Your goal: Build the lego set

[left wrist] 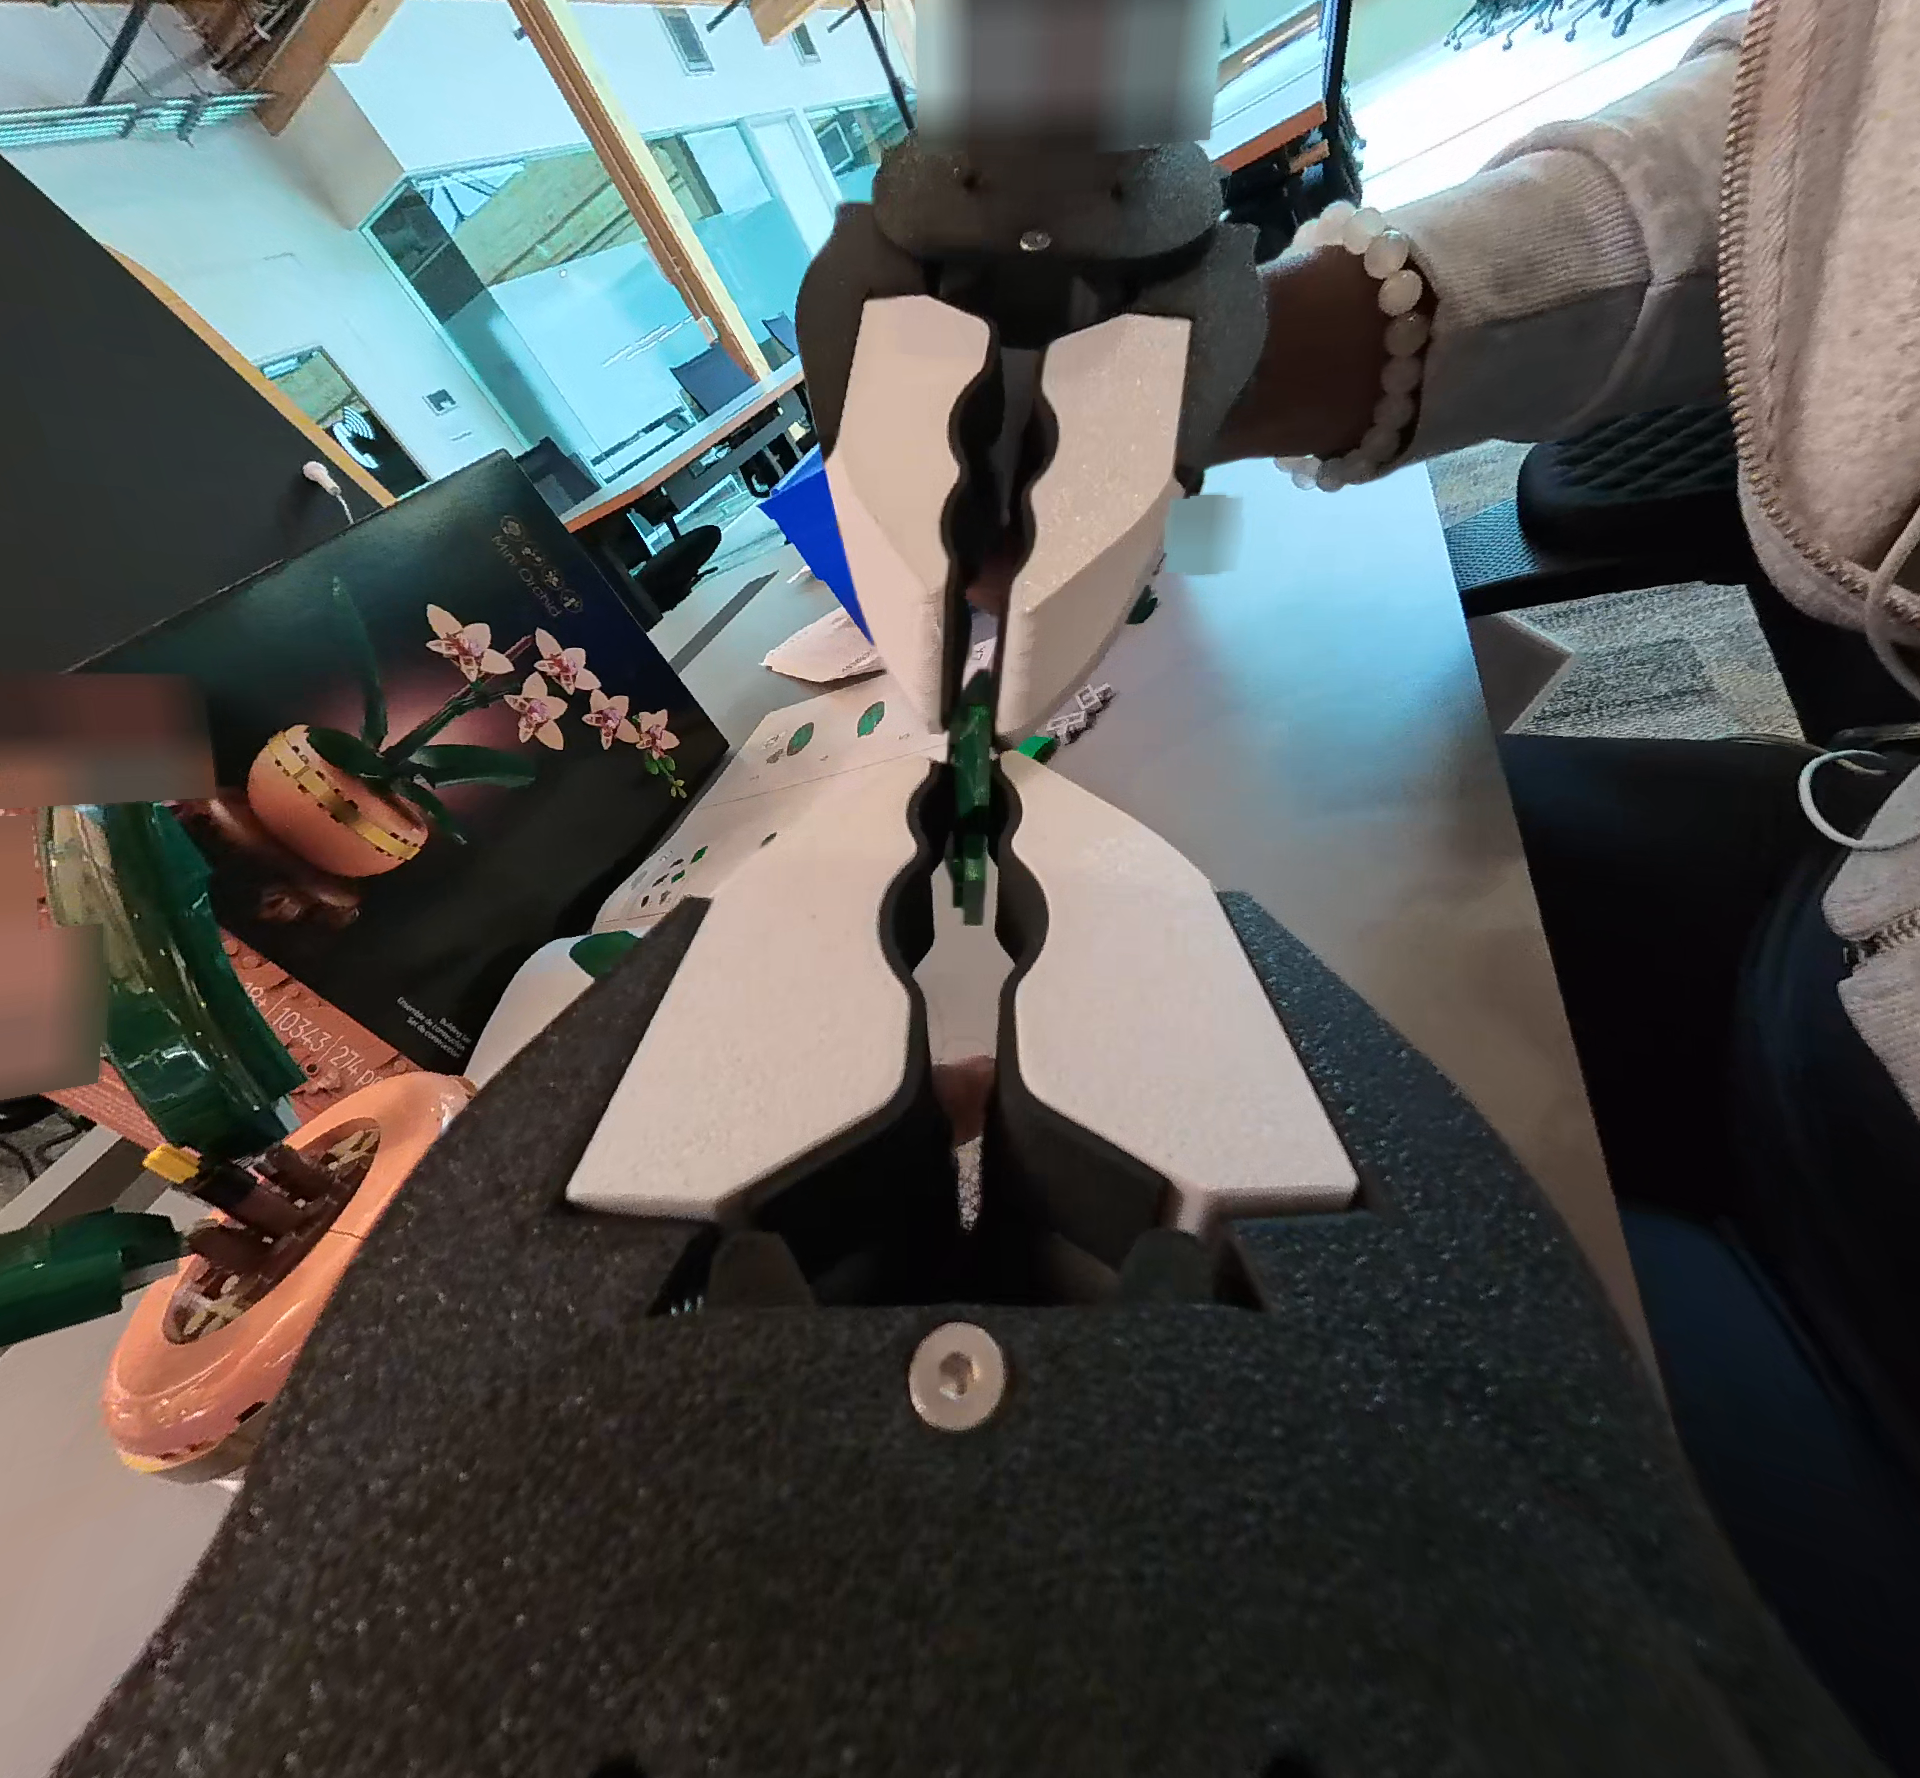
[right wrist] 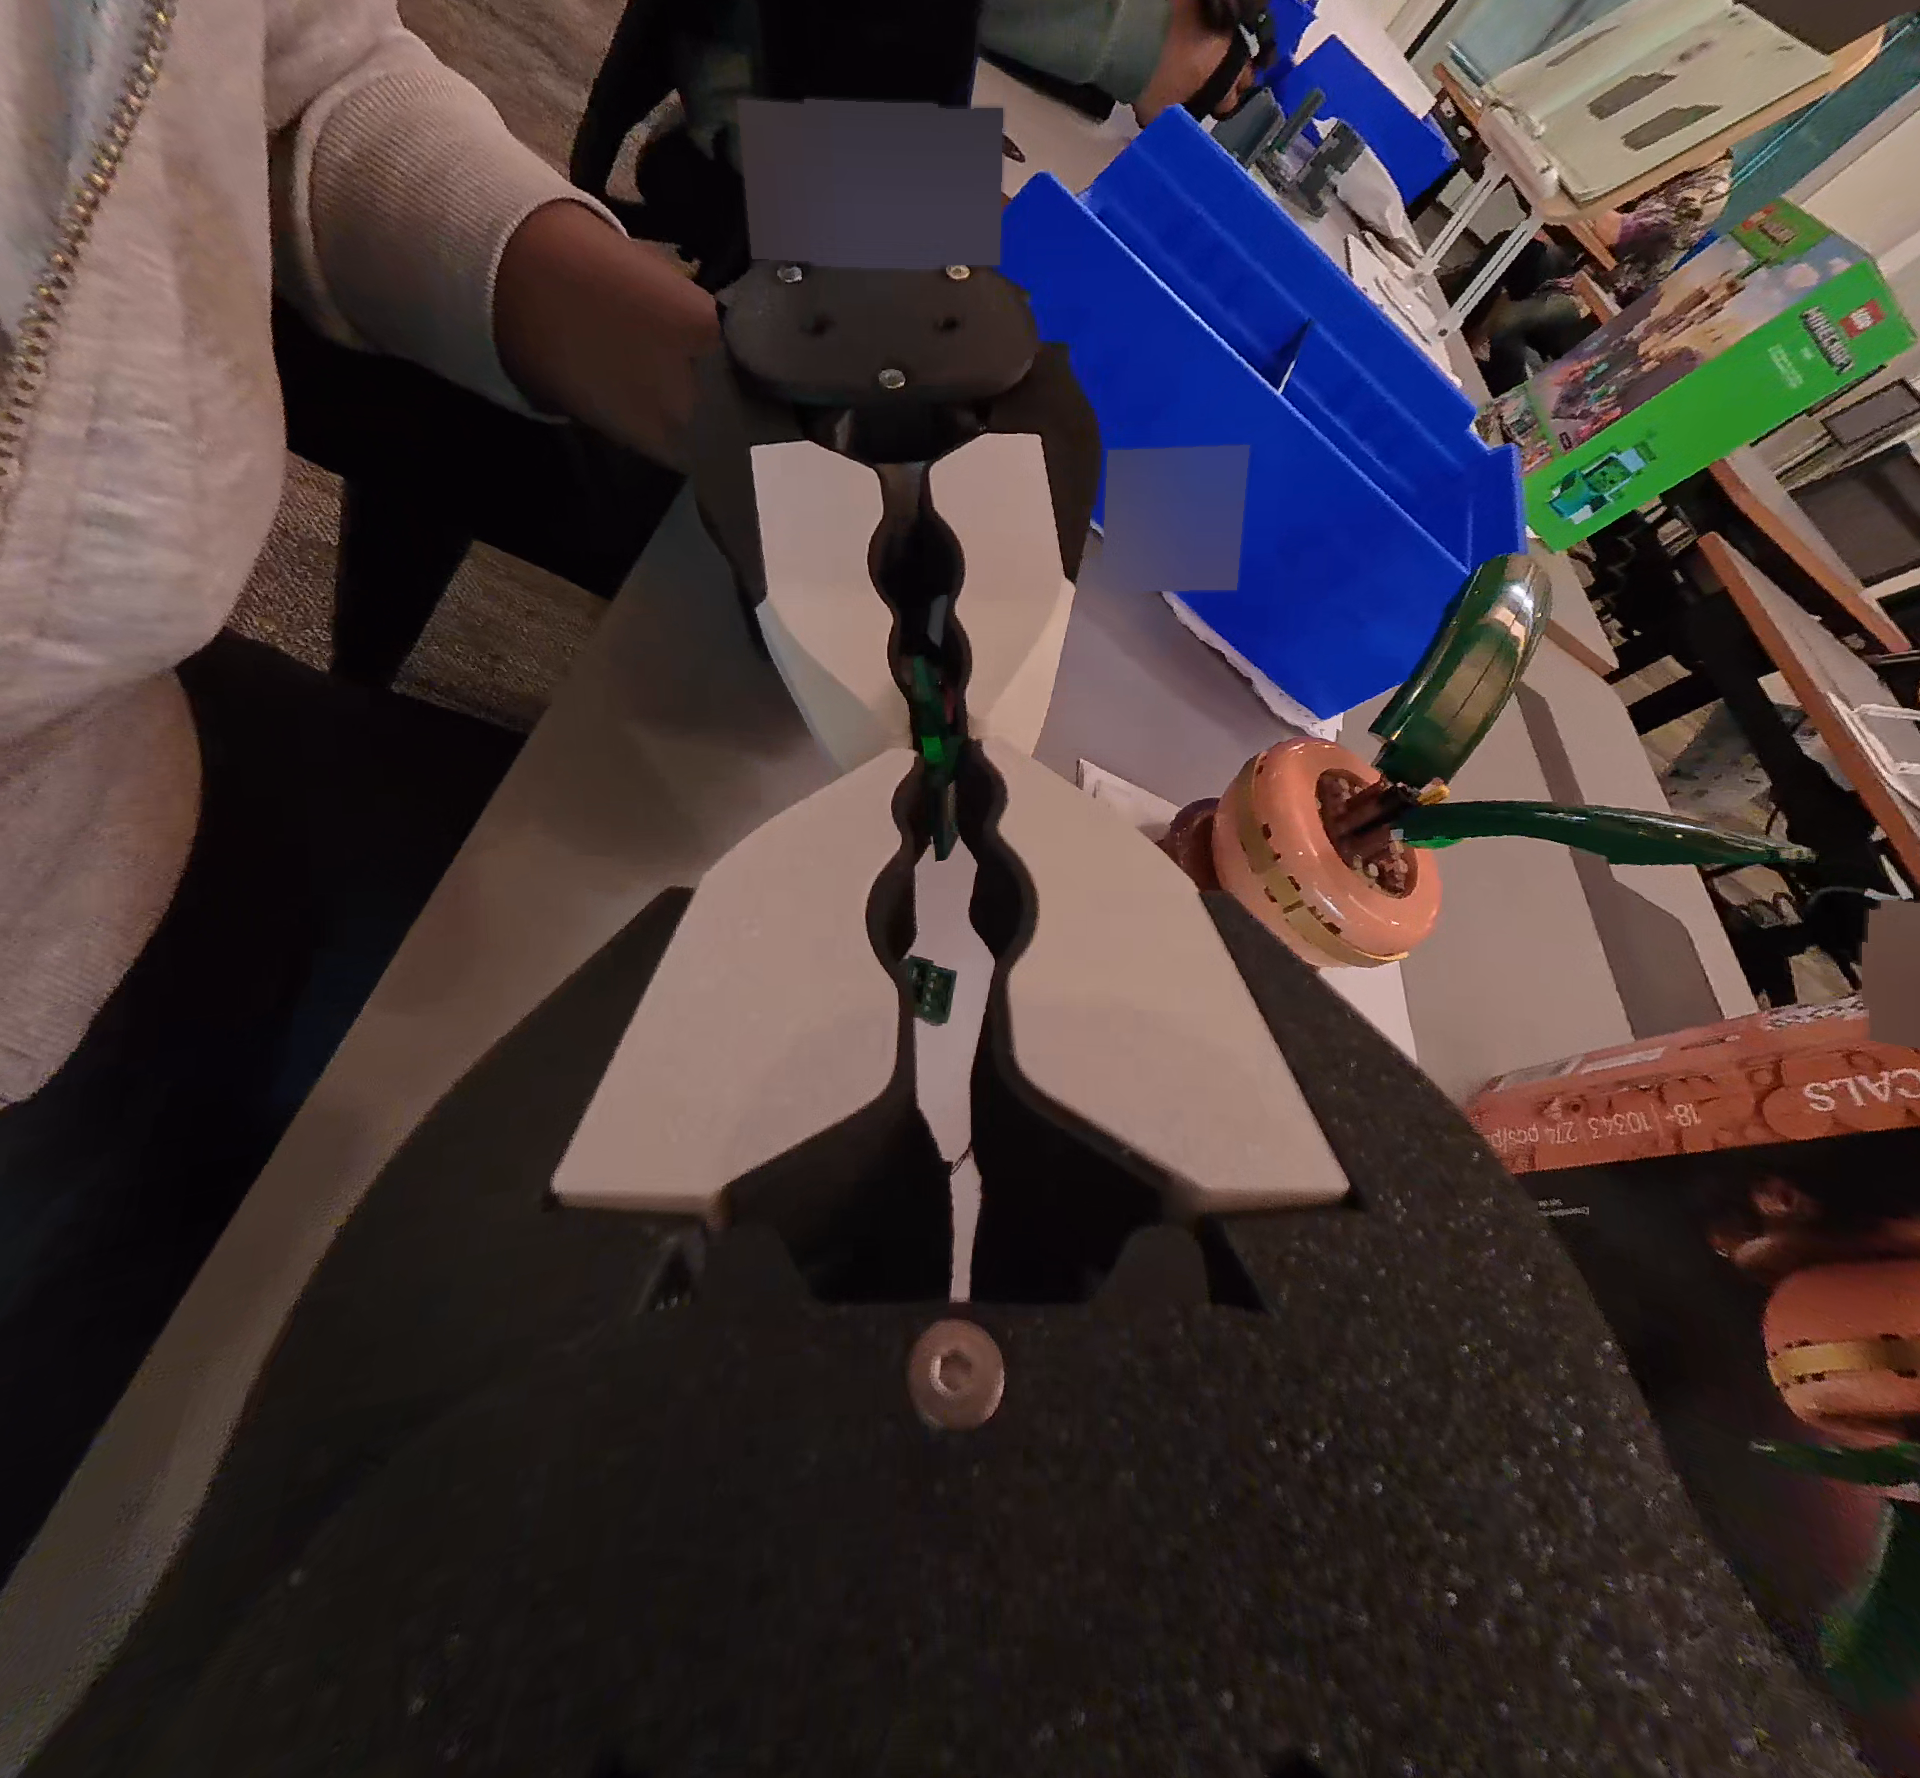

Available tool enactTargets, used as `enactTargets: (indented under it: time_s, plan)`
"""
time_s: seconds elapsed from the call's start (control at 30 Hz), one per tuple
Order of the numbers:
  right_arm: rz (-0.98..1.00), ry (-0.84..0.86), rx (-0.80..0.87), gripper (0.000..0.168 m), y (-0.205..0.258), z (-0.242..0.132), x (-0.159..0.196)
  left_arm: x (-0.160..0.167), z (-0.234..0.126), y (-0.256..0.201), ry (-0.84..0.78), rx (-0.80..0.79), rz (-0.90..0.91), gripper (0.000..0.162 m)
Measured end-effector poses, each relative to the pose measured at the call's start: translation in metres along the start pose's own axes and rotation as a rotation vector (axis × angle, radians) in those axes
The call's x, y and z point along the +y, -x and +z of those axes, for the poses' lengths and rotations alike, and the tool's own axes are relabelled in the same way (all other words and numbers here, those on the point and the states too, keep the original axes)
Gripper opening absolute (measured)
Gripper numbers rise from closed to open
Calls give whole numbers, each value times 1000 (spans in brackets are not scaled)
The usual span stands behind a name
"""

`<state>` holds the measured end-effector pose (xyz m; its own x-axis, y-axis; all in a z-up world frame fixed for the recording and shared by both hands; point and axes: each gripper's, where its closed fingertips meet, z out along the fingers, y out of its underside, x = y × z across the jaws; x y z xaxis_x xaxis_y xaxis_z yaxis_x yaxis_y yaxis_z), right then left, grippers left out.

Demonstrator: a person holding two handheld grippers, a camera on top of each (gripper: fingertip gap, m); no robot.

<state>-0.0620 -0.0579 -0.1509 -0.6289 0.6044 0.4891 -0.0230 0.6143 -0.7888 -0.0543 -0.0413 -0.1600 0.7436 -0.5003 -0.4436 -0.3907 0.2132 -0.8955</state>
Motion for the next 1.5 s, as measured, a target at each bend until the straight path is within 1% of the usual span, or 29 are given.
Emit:
enactTargets:
  time_s: [0.23,0.3,0.37,0.43,0.53,0.6,0.67,0.73,0.8,0.87,0.93,0.97,1.0,1.03,1.07,1.13,1.2,1.3,1.43,1.5]
  plan:
    - [-2,-29,-10,5,2,-3,-4,-4,0,0,-18,-18,32,5]
    - [8,-89,-16,5,2,-7,-13,-13,0,-2,-70,-13,28,5]
    - [-8,-156,35,15,-2,-13,-22,-21,-3,0,-117,-30,37,5]
    - [-15,-207,77,17,-4,-22,-29,-31,-9,0,-187,-47,66,6]
    - [-29,-196,106,19,-1,-24,-31,-44,-15,-1,-290,-39,58,5]
    - [-60,-197,115,19,3,-20,-36,-48,-17,-2,-323,-29,38,5]
    - [-76,-205,102,19,8,-17,-43,-47,-15,-2,-319,-29,30,6]
    - [-97,-155,113,17,6,-12,-40,-46,-14,-4,-310,-18,25,6]
    - [-91,-152,96,11,8,-10,-40,-44,-13,-5,-297,-14,19,5]
    - [-48,-156,87,5,8,-10,-38,-42,-12,-7,-280,2,26,6]
    - [17,-152,62,5,8,-11,-32,-38,-9,-9,-239,7,35,5]
    - [37,-172,71,5,7,-12,-31,-37,-7,-9,-225,4,40,6]
    - [56,-203,77,4,6,-15,-30,-38,-7,-9,-224,-1,35,11]
    - [90,-252,77,4,6,-18,-30,-39,-6,-8,-227,-3,18,18]
    - [132,-324,69,4,7,-22,-33,-38,-6,-9,-221,8,3,20]
    - [203,-456,70,3,6,-31,-37,-37,-7,-6,-216,-6,4,18]
    - [231,-519,69,4,8,-34,-37,-40,-7,-10,-233,10,20,11]
    - [206,-561,57,4,12,-36,-40,-44,-6,-17,-248,21,68,5]
    - [157,-550,45,5,16,-37,-41,-47,-7,-19,-238,-19,183,4]
    - [142,-542,32,6,18,-38,-43,-49,-7,-21,-243,-21,203,4]
